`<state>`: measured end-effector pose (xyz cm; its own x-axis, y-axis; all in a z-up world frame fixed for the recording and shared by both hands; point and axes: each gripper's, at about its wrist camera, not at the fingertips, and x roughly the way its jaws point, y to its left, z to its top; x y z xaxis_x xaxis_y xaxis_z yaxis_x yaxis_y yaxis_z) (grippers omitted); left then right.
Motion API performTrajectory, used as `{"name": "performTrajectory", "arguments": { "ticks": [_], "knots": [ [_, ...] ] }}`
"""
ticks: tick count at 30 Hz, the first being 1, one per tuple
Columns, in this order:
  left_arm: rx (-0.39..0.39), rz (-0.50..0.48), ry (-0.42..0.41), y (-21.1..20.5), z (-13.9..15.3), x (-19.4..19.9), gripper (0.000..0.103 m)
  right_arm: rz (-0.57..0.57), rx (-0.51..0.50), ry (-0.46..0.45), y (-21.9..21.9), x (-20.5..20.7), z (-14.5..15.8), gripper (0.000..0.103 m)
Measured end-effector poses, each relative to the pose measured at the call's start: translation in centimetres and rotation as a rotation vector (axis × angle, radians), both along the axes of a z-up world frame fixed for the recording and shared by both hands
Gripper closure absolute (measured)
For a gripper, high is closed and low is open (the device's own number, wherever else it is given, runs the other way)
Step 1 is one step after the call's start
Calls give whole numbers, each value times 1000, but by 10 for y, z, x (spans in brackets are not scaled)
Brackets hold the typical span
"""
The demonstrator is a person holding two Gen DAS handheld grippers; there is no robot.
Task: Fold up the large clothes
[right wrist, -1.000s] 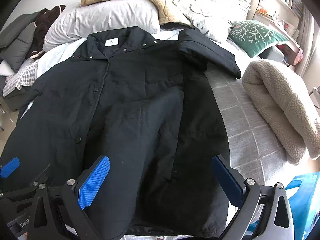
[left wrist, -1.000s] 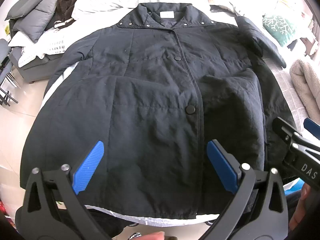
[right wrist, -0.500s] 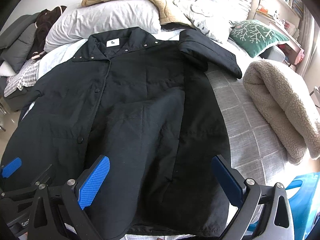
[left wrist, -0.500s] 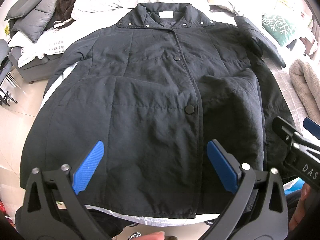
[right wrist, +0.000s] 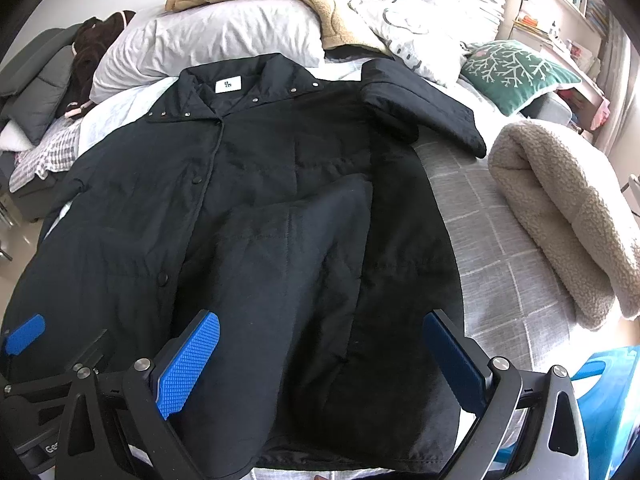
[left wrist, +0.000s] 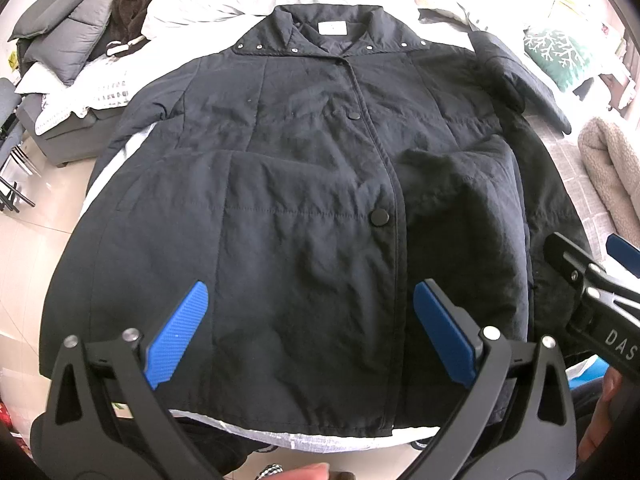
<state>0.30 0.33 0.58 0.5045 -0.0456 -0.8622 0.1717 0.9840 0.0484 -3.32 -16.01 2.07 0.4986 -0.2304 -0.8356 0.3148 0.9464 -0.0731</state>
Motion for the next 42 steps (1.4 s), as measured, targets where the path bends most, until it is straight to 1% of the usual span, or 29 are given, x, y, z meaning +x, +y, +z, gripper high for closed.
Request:
{"name": "performTrajectory", "arguments": {
  "ticks": [30, 38, 42],
  "knots": [
    [-10, 3, 3, -1, -1, -1, 0, 3, -1, 2, 0, 0, -1, 0],
    [-24, 6, 11, 7, -5, 1, 0, -2, -6, -2, -2, -2, -2, 0],
    [-24, 9, 0, 12, -7, -1, 0, 2, 3, -5, -3, -5, -1, 0]
  ]
}}
